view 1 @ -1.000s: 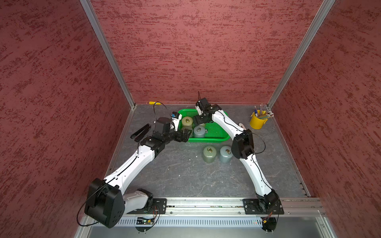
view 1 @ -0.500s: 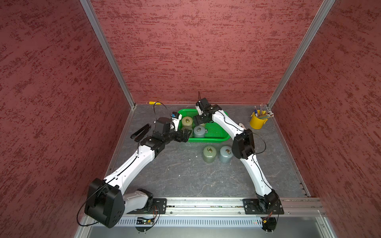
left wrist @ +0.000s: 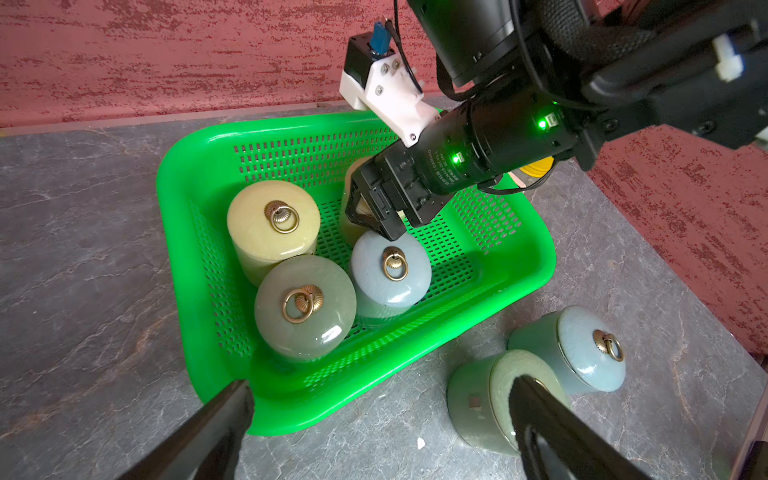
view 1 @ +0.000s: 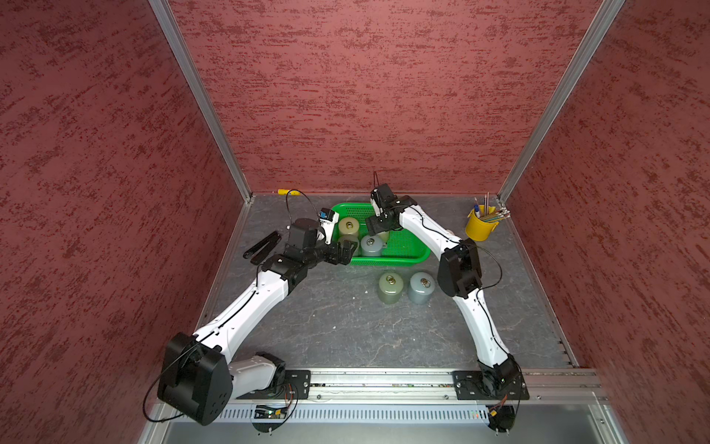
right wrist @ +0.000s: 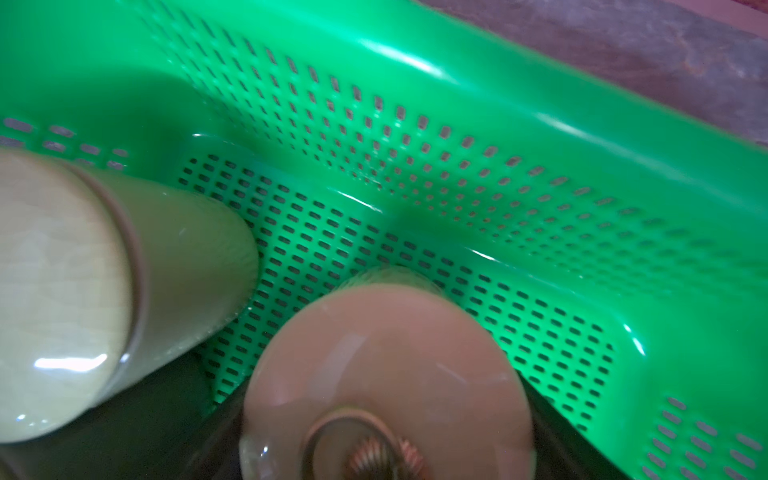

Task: Take the tea canister out of the basket
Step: Pick up the tea canister from the basket.

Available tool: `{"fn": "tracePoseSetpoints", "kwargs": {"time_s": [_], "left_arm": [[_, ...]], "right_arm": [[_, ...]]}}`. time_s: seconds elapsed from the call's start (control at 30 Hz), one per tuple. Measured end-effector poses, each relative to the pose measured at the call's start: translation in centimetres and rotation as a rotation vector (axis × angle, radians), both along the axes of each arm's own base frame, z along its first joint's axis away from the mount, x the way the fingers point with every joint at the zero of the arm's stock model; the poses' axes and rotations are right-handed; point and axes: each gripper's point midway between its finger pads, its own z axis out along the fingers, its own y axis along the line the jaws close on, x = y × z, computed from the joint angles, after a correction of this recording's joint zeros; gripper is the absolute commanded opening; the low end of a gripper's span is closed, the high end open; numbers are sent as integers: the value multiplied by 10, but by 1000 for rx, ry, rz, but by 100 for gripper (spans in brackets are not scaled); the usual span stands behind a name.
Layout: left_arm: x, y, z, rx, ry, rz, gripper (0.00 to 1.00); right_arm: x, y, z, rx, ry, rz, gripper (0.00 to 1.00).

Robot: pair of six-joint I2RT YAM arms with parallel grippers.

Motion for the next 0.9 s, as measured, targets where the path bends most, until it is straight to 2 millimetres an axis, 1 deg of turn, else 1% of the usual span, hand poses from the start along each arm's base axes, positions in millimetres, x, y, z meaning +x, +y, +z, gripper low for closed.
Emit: {"fn": "tracePoseSetpoints", "kwargs": {"time_s": [0.17, 0.3, 0.4, 0.5, 0.57, 0.67, 0.77, 0.83, 0.9], "left_arm": [[1, -1, 1, 0, 0, -2, 100], [1, -2, 1, 0, 1, -3, 100], [1, -2, 2, -1, 1, -3, 100], [1, -2, 4, -3, -2, -2, 100], [1, -2, 5, -6, 1, 1, 100], [2, -1, 10, -9, 3, 6, 100], [5, 3, 17, -26, 9, 24, 100], [10, 15, 22, -48, 26, 62, 100], [18, 34, 25, -68, 38, 121, 100]], "right_arm": [[-9, -18, 5, -35, 10, -21, 0], [-12, -23, 20, -46, -4, -20, 0], [-14, -25, 42, -37, -35, -14, 0], [-18, -27, 74, -13, -81, -8, 0], [-26, -28, 98, 13, -114, -1, 0], [-45, -27, 131, 52, -162, 25, 0], [-66, -23, 156, 84, -200, 66, 0], [-82, -14, 168, 114, -212, 115, 0], [-98, -3, 175, 141, -219, 170, 0]]}}
